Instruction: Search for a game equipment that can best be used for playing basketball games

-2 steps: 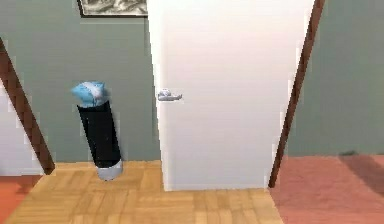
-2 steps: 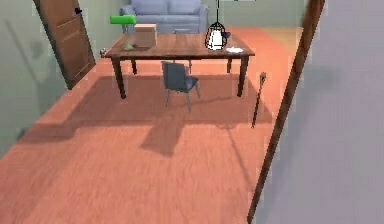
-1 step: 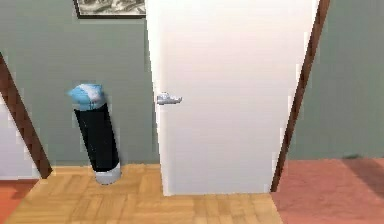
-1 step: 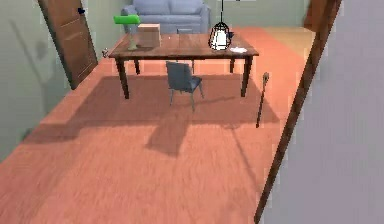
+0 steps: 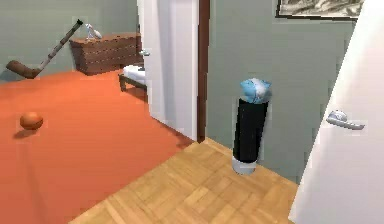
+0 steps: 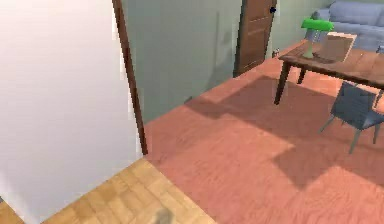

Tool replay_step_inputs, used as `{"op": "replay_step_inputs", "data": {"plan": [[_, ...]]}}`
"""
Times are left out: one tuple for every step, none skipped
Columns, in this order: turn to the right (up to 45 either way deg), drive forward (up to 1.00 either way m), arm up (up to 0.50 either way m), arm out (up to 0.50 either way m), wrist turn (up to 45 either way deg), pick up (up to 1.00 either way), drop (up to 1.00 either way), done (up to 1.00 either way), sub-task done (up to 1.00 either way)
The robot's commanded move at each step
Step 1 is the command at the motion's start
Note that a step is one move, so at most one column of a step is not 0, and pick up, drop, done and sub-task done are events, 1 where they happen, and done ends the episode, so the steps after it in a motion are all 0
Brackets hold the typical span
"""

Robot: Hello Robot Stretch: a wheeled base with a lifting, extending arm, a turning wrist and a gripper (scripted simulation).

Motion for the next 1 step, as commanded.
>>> {"op": "replay_step_inputs", "data": {"plan": [[-30.0, 0.0, 0.0, 0.0, 0.0, 0.0, 0.0, 0.0, 0.0]]}}
